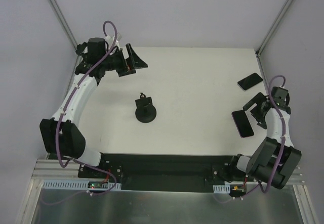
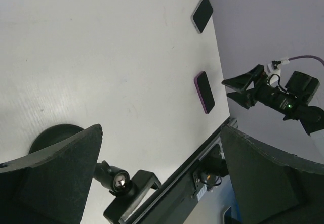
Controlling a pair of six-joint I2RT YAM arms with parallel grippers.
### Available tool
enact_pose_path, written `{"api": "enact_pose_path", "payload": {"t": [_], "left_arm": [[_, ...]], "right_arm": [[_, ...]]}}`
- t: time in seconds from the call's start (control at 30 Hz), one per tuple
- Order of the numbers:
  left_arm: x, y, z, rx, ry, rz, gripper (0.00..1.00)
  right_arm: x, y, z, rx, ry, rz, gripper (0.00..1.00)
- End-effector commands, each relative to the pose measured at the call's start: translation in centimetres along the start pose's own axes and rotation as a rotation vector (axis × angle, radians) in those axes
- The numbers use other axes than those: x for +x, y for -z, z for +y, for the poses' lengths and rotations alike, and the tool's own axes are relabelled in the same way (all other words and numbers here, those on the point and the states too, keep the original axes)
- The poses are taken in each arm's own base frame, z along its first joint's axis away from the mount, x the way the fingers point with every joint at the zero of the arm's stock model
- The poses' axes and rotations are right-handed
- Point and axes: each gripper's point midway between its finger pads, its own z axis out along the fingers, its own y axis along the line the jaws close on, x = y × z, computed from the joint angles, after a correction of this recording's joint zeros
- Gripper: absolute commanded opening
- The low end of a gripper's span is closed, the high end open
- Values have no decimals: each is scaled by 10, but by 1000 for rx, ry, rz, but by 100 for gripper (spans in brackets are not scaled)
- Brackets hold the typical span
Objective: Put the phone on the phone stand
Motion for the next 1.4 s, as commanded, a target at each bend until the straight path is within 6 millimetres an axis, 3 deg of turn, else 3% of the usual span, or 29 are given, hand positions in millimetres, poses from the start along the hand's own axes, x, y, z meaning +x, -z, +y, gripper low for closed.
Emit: {"api": "enact_pose_path", "payload": {"t": [0.0,0.2,0.43,0.53,0.8,0.97,1.17,1.37], "left_arm": [[5,-13,4,48,38,85,99],[14,-10,9,51,18,91,99],[25,3,15,33,0,41,99],[25,6,16,29,-11,23,99],[13,11,32,57,77,-6,99],[12,10,43,49,97,-2,99],[10,8,49,56,127,7,99],[11,6,52,64,143,16,99]], "right_arm": [[-24,-14,-11,-30,-104,-57,96],[-28,-33,-36,75,-103,-8,96],[-12,-62,-28,18,-137,132,97],[0,-68,-15,-56,-160,176,97],[38,-48,30,-192,-67,236,97],[56,-43,28,-130,-53,248,97],[91,-32,48,-207,-86,404,96],[123,-14,69,-255,59,431,96]]}}
